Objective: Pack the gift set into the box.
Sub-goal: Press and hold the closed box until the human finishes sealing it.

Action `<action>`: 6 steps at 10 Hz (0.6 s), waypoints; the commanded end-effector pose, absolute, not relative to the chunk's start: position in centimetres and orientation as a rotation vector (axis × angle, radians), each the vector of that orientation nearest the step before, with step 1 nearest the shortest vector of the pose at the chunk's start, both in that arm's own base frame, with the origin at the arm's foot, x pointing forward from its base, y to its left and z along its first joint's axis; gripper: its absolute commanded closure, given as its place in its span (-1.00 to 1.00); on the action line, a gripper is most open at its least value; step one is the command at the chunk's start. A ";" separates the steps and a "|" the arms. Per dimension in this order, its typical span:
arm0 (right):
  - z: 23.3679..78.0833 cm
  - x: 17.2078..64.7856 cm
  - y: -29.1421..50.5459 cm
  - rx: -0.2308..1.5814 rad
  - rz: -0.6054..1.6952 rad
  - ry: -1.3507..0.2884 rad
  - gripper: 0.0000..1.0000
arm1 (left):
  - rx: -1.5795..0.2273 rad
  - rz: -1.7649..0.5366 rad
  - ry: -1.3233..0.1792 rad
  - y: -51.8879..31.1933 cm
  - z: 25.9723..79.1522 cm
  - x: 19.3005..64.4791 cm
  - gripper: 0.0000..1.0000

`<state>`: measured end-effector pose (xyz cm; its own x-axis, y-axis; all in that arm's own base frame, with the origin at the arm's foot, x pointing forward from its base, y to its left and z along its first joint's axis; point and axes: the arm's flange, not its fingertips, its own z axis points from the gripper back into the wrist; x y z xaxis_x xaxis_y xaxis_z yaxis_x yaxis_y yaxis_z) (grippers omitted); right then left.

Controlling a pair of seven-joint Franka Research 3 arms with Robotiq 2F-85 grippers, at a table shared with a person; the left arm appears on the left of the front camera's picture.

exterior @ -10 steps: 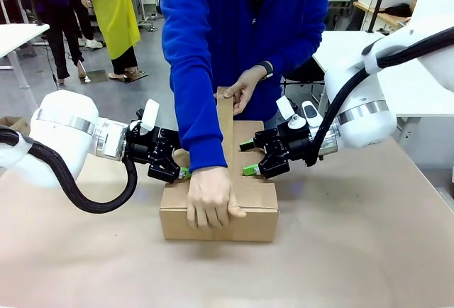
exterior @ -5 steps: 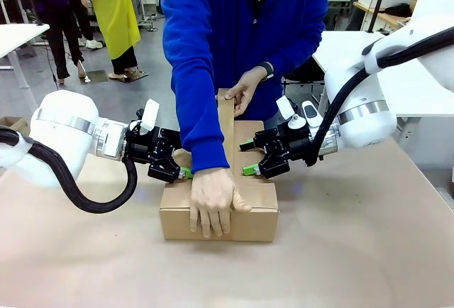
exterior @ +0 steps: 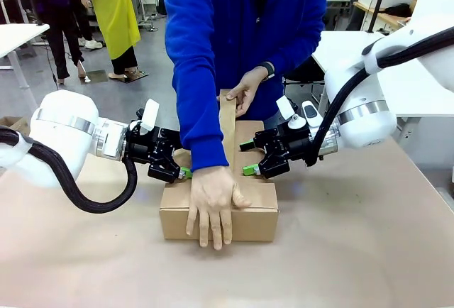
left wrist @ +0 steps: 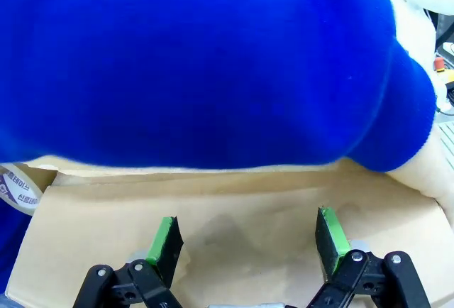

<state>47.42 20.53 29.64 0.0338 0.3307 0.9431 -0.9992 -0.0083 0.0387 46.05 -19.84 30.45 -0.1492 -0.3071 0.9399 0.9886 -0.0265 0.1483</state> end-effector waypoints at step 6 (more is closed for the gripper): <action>29.3 47.3 20.5 0.972 1.350 -0.939 -1.00 | -0.894 -1.445 -1.073 -19.8 30.2 45.9 -0.96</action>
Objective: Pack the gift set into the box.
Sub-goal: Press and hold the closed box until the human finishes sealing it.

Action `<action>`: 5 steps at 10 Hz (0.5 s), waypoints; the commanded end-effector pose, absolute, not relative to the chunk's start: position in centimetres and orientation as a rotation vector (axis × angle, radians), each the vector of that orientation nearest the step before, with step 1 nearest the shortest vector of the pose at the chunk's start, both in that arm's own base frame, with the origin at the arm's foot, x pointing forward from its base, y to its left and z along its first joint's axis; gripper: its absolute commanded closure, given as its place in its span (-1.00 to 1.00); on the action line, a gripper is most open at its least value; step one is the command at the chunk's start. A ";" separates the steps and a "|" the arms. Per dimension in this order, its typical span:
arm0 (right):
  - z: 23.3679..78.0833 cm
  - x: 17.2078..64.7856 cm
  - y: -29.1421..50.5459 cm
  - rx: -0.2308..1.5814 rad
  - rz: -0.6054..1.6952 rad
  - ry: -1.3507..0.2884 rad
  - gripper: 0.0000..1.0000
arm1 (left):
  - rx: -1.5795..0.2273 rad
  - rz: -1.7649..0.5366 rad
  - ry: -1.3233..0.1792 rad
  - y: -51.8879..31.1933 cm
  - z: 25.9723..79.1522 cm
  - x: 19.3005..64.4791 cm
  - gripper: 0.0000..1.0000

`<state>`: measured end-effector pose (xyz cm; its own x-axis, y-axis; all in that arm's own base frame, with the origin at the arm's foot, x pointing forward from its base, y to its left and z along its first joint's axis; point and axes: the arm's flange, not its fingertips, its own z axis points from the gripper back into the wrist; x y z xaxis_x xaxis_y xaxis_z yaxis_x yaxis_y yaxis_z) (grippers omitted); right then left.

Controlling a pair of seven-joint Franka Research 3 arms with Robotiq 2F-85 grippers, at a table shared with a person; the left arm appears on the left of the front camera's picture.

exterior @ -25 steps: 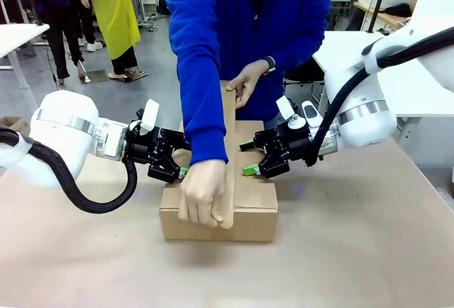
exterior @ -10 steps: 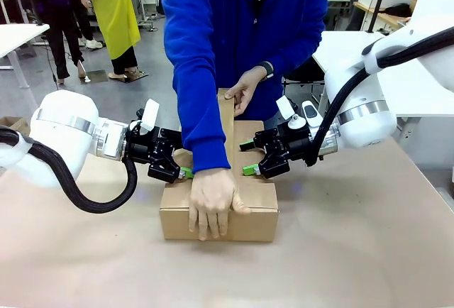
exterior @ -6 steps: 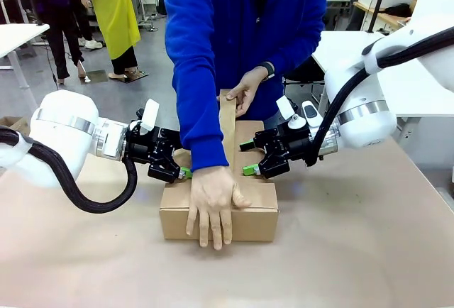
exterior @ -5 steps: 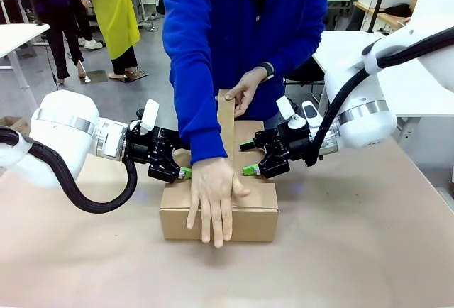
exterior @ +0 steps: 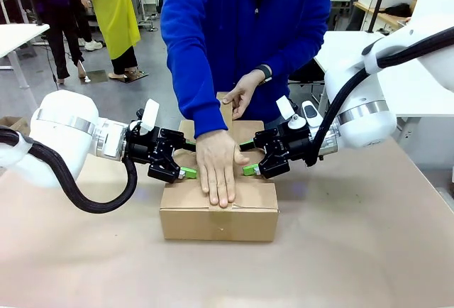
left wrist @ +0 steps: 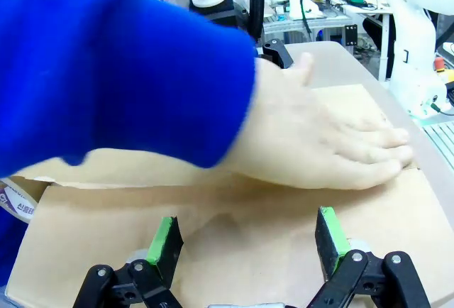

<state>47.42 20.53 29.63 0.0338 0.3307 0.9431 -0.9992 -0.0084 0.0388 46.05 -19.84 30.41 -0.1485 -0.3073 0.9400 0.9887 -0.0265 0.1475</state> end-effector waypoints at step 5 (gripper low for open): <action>29.3 47.3 20.5 0.972 1.350 -0.939 -1.00 | -0.894 -1.445 -1.073 -19.8 30.2 45.9 -0.96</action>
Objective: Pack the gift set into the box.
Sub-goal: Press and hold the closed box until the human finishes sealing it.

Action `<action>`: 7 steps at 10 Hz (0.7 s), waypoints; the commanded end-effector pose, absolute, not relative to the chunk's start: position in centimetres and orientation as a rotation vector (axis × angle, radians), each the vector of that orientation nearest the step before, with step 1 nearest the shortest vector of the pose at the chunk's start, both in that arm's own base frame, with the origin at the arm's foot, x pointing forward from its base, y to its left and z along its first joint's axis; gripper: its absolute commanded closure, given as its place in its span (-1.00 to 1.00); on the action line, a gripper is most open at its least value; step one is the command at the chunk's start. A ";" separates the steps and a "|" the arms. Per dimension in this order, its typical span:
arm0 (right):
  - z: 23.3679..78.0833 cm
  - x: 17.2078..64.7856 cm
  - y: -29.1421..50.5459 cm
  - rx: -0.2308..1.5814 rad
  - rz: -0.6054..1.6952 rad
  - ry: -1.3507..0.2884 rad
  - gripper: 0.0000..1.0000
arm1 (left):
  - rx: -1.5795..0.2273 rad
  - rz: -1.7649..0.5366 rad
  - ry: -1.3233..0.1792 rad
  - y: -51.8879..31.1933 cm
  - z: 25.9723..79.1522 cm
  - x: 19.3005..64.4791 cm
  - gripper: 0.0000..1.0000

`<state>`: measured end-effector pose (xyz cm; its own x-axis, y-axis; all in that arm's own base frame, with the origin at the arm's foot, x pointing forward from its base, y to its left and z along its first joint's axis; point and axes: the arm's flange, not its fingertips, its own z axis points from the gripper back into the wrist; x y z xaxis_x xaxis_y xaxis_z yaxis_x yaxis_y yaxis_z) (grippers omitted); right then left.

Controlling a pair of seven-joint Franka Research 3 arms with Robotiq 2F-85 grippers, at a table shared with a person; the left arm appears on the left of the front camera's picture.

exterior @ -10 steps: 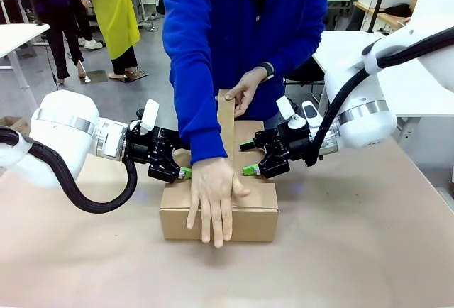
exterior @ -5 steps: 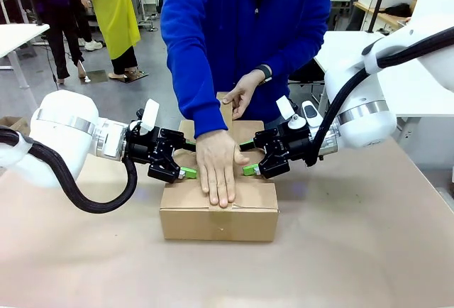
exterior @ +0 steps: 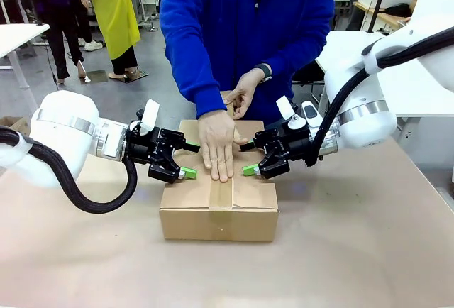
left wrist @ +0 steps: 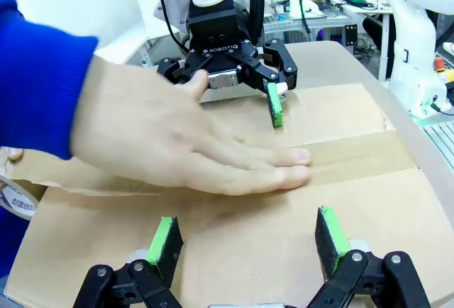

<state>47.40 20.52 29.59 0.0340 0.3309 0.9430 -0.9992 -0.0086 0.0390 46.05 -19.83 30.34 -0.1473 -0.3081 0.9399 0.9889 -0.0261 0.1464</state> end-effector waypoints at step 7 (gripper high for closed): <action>29.3 47.3 20.5 0.972 1.350 -0.939 -1.00 | -0.894 -1.445 -1.073 -19.8 30.2 45.9 -0.96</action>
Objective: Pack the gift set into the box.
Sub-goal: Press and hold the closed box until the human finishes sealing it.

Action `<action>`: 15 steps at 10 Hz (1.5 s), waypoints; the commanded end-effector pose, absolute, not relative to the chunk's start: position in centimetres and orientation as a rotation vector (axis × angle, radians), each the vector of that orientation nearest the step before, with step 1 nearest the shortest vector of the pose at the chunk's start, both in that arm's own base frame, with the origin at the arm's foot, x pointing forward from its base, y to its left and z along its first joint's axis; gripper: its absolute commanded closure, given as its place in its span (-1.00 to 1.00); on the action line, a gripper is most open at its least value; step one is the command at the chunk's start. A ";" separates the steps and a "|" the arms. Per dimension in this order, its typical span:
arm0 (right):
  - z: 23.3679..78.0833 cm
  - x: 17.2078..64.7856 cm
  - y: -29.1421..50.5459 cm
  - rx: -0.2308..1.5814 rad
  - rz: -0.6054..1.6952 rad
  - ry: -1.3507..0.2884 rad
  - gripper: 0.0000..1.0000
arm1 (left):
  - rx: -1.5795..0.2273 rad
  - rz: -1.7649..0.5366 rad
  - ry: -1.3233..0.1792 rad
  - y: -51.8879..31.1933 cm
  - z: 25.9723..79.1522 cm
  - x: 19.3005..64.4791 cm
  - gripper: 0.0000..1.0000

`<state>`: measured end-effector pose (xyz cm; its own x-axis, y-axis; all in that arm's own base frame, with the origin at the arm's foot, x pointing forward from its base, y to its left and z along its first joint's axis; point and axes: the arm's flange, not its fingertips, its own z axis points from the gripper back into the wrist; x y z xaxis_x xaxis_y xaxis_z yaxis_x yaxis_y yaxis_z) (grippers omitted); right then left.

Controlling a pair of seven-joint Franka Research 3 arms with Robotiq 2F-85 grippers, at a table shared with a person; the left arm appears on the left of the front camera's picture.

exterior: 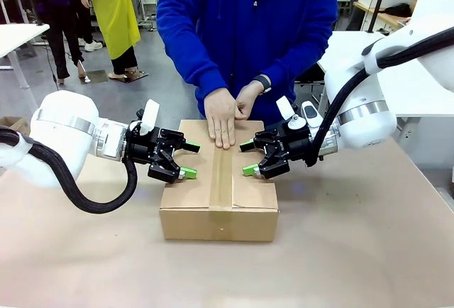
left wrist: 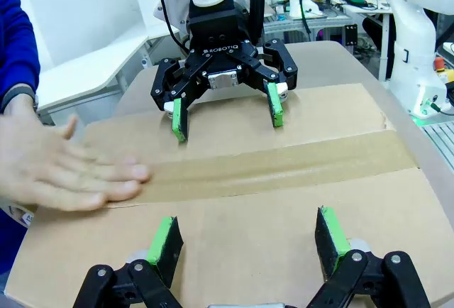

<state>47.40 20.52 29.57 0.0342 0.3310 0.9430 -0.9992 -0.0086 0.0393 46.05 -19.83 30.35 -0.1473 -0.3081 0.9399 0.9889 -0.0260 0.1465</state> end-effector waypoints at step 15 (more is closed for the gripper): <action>29.3 47.3 20.5 0.972 1.350 -0.939 -1.00 | -0.894 -1.445 -1.073 -19.8 30.2 45.9 -0.96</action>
<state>47.39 20.54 29.62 0.0336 0.3295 0.9436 -0.9992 -0.0100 0.0391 46.06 -19.84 30.38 -0.1479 -0.3067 0.9403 0.9888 -0.0266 0.1469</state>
